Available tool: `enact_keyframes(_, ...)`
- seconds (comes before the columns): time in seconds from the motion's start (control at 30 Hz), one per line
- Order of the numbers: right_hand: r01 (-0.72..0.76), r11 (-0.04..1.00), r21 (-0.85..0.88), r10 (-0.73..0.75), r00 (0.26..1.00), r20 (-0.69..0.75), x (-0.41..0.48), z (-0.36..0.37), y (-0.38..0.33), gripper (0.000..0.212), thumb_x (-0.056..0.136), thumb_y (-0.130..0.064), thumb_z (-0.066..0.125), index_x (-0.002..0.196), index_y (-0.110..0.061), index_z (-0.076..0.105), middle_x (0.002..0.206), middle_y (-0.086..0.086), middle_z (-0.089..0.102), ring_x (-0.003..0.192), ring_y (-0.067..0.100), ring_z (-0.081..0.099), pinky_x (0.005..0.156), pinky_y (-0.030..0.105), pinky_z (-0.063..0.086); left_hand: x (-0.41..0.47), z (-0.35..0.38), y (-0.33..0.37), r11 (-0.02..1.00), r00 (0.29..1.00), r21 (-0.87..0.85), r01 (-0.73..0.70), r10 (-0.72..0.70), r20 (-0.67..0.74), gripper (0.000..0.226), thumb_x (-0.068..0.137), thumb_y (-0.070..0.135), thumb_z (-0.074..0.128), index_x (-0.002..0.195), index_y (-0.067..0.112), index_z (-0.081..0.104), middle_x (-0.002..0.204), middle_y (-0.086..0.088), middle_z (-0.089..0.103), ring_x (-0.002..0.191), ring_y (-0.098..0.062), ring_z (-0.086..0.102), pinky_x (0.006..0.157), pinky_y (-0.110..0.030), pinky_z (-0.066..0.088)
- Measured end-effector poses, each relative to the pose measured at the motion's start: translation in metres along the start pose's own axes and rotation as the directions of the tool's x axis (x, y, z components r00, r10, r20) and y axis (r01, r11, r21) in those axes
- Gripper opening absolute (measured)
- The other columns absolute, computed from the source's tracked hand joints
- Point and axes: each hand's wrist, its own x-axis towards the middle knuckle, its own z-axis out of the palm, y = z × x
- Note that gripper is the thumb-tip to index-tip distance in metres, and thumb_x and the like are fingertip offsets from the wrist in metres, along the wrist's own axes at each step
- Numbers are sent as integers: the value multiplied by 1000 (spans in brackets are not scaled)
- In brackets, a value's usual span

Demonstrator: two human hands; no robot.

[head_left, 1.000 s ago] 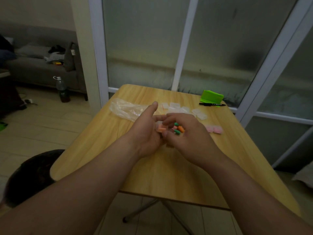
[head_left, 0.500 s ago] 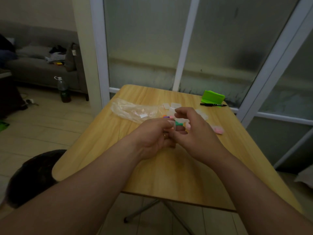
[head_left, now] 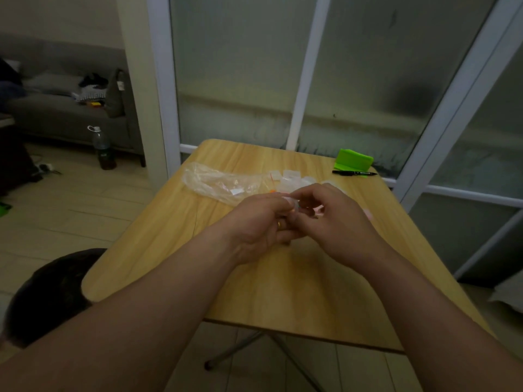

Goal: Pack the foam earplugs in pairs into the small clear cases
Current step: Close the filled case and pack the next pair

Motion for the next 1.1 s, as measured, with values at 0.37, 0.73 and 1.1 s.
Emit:
enact_keyframes(0.37, -368, 930, 0, 368, 928, -60, 2, -29, 78, 29, 92, -32, 81, 119, -29, 70, 94, -4, 71, 89, 14, 67, 69, 29, 46, 3, -12, 19, 982, 984, -189, 9, -42, -175, 38, 104, 26, 59, 133, 0, 57, 127, -24, 71, 107, -38, 76, 87, -46, 65)
enact_keyframes(0.73, -334, 941, -47, 336, 941, 41, 9, -5, 72, 32, 90, -34, 83, 120, -29, 72, 96, -10, 70, 93, 4, 64, 81, 31, 52, 3, -15, 20, 986, 977, -167, 6, -42, -208, 37, 103, 29, 61, 129, 3, 64, 122, -19, 75, 89, -27, 78, 73, -37, 65)
enact_keyframes(1.1, -342, 936, -78, 346, 938, 35, 7, -4, 70, 27, 94, -39, 78, 120, -32, 71, 102, -13, 66, 95, 2, 61, 77, 27, 48, 0, -16, 23, 988, 975, -154, 8, -41, -217, 36, 102, 30, 61, 128, 4, 65, 120, -18, 76, 97, -29, 76, 83, -39, 65)
